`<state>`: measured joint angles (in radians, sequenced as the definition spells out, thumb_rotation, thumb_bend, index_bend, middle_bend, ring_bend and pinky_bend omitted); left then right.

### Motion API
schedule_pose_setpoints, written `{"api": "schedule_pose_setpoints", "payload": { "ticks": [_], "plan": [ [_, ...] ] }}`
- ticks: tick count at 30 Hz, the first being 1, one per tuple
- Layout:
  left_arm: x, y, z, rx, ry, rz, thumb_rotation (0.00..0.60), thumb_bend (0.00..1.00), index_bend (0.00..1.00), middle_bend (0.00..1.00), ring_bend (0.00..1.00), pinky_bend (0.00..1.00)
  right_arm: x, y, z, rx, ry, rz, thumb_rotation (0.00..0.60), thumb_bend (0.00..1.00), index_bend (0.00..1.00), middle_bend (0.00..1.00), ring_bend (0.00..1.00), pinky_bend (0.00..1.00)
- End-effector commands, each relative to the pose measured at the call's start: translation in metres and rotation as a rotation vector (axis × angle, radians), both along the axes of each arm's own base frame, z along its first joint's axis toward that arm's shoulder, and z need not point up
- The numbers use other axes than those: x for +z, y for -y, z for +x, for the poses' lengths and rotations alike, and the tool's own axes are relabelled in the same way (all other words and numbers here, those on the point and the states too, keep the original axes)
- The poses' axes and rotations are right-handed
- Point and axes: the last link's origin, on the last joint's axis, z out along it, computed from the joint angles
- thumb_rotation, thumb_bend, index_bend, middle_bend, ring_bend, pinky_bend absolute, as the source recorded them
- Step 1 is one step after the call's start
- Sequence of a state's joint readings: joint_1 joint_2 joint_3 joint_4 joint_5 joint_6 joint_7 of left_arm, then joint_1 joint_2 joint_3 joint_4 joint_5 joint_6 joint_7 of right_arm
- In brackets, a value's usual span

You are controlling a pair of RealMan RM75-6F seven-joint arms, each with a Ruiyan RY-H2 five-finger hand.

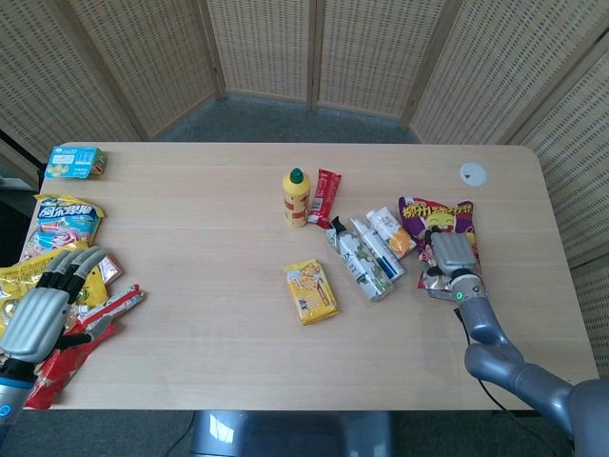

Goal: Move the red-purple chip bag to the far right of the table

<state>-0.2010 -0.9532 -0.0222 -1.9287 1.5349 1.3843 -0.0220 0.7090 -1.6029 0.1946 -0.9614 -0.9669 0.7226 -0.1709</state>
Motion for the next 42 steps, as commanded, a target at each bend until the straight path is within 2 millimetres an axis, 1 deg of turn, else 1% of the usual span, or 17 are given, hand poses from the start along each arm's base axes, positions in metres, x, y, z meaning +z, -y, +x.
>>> {"api": "schedule_pose_setpoints", "payload": {
  "ticks": [1, 3, 7, 11, 20, 24, 29, 34, 37, 39, 42],
  "plan": [
    [0.000, -0.001, -0.001, -0.001, 0.003, 0.007, 0.600, 0.32, 0.05, 0.00, 0.00, 0.00, 0.006, 0.002, 0.000, 0.004, -0.007, -0.016, 0.600, 0.45, 0.45, 0.68, 0.90, 1.00],
    [0.000, -0.001, -0.001, -0.003, 0.007, 0.008, 0.600, 0.32, 0.04, 0.00, 0.00, 0.00, 0.010, 0.002, 0.000, 0.005, -0.012, -0.026, 0.600, 0.45, 0.50, 0.73, 0.94, 1.00],
    [0.000, -0.001, -0.002, 0.001, 0.005, 0.011, 0.600, 0.32, 0.04, 0.00, 0.00, 0.00, 0.019, 0.001, 0.002, 0.005, 0.003, -0.048, 0.600, 0.46, 0.56, 0.79, 0.99, 1.00],
    [-0.001, -0.003, -0.003, 0.003, 0.006, 0.015, 0.600, 0.32, 0.04, 0.00, 0.00, 0.00, 0.032, 0.001, 0.009, 0.032, 0.007, -0.075, 0.600, 0.45, 0.58, 0.81, 1.00, 1.00],
    [-0.004, -0.007, -0.002, 0.002, -0.003, 0.020, 0.600, 0.32, 0.04, 0.00, 0.00, 0.00, 0.076, 0.008, 0.032, 0.103, 0.026, -0.149, 0.600, 0.45, 0.59, 0.82, 1.00, 1.00],
    [-0.006, -0.008, -0.002, 0.000, -0.013, 0.020, 0.600, 0.32, 0.04, 0.00, 0.00, 0.00, 0.096, 0.009, 0.045, 0.124, 0.070, -0.191, 0.600, 0.45, 0.60, 0.82, 1.00, 1.00],
    [-0.007, -0.008, -0.001, -0.002, -0.031, 0.024, 0.600, 0.32, 0.04, 0.00, 0.00, 0.00, 0.109, 0.006, 0.059, 0.130, 0.162, -0.226, 0.600, 0.46, 0.60, 0.83, 1.00, 1.00],
    [-0.005, 0.000, -0.002, 0.002, -0.047, 0.022, 0.600, 0.32, 0.04, 0.00, 0.00, 0.00, 0.115, 0.002, 0.066, 0.164, 0.200, -0.259, 0.600, 0.46, 0.60, 0.83, 1.00, 1.00],
    [-0.001, 0.009, -0.007, 0.018, -0.043, 0.037, 0.600, 0.32, 0.04, 0.00, 0.00, 0.00, 0.120, 0.006, 0.072, 0.197, 0.197, -0.278, 0.600, 0.46, 0.60, 0.83, 1.00, 1.00],
    [0.001, 0.015, -0.012, 0.037, -0.034, 0.046, 0.600, 0.32, 0.04, 0.00, 0.00, 0.00, 0.126, 0.009, 0.080, 0.221, 0.215, -0.298, 0.600, 0.46, 0.60, 0.83, 1.00, 1.00],
    [0.002, 0.018, -0.018, 0.061, -0.031, 0.049, 0.600, 0.32, 0.03, 0.00, 0.00, 0.00, 0.135, 0.013, 0.090, 0.251, 0.231, -0.321, 0.600, 0.46, 0.60, 0.83, 1.00, 1.00]
  ]
}}
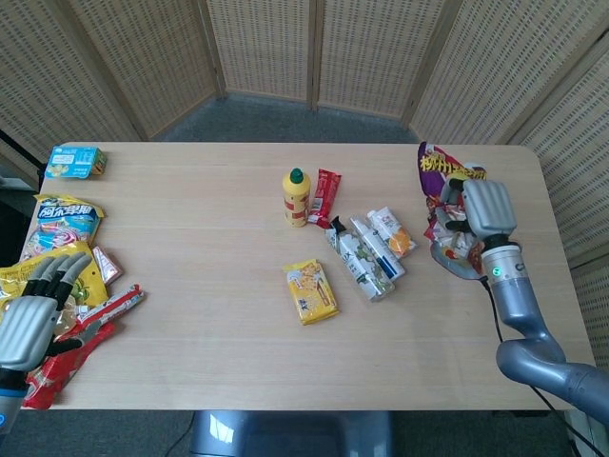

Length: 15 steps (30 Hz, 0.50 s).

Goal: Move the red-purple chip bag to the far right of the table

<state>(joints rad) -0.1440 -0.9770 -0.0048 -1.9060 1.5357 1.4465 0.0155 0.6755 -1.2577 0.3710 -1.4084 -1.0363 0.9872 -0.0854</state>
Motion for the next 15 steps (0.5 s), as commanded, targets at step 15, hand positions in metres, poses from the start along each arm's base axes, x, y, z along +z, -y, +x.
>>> {"api": "schedule_pose_setpoints", "payload": {
  "ticks": [15],
  "plan": [
    [-0.005, 0.017, -0.011, 0.040, -0.001, -0.018, 0.600, 0.32, 0.03, 0.00, 0.00, 0.00, 0.035, 0.004, 0.043, 0.124, 0.041, -0.091, 0.600, 0.46, 0.60, 0.83, 1.00, 1.00]
  ]
}}
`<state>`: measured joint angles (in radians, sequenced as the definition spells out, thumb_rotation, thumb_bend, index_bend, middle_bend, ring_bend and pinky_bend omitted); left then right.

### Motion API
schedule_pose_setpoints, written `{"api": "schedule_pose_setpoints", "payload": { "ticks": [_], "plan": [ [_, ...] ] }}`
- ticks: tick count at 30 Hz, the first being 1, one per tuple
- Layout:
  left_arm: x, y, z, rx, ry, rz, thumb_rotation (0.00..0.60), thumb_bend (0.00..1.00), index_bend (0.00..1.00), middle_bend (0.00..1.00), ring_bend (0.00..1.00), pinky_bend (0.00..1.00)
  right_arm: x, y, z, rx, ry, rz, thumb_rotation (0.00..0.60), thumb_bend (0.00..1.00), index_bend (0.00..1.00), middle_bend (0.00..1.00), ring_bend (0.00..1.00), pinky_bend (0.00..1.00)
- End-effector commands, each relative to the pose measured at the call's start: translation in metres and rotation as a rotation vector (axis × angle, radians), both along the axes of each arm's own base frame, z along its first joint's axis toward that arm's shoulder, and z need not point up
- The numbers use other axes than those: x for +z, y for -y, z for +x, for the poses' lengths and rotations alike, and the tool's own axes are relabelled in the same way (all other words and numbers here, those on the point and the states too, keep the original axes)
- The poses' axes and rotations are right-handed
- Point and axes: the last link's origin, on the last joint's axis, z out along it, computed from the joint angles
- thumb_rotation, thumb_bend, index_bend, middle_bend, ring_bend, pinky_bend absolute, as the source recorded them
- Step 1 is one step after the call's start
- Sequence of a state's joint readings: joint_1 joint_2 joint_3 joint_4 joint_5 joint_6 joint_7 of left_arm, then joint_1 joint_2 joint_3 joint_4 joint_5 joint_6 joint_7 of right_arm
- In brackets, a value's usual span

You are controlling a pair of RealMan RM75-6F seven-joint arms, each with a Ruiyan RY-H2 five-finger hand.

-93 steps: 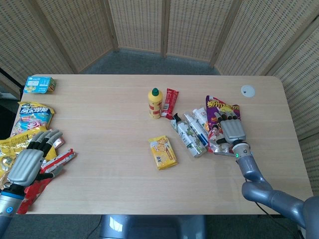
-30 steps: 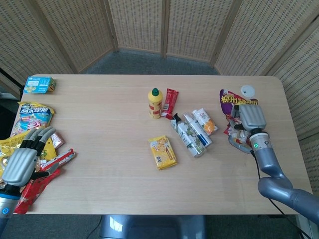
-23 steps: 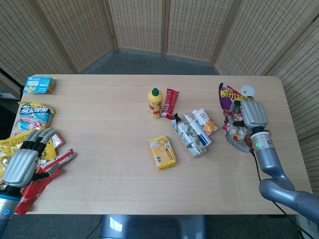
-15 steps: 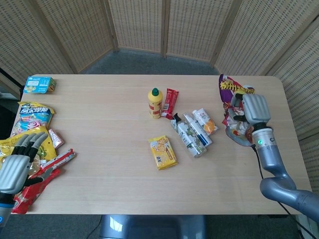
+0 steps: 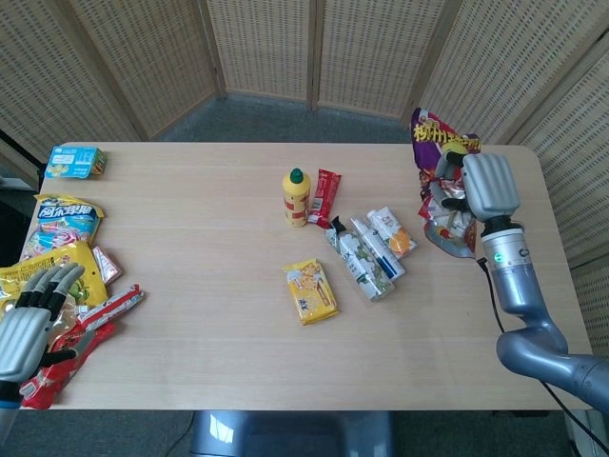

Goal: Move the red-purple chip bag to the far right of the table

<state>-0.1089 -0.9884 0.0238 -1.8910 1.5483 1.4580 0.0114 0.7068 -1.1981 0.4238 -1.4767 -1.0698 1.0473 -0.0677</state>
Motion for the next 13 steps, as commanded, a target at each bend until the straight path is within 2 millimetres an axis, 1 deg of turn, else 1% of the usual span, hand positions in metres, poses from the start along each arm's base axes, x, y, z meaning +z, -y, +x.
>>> {"api": "schedule_pose_setpoints", "payload": {
  "ticks": [1, 6, 13],
  "plan": [
    [-0.0008, 0.0039, -0.0029, 0.007, 0.001, -0.003, 0.600, 0.32, 0.03, 0.00, 0.00, 0.00, 0.0060, -0.0027, 0.0048, 0.012, 0.004, -0.010, 0.600, 0.46, 0.60, 0.83, 1.00, 1.00],
    [0.0016, 0.0088, -0.0085, 0.017, 0.007, 0.008, 0.600, 0.32, 0.03, 0.00, 0.00, 0.00, 0.0083, -0.0062, 0.0077, 0.017, 0.006, -0.010, 0.600, 0.46, 0.60, 0.83, 1.00, 1.00],
    [0.0056, 0.0092, -0.0099, 0.011, 0.012, 0.018, 0.600, 0.32, 0.03, 0.00, 0.00, 0.00, 0.0073, -0.0064, 0.0073, 0.012, 0.001, -0.009, 0.600, 0.46, 0.60, 0.83, 1.00, 1.00]
  ]
}}
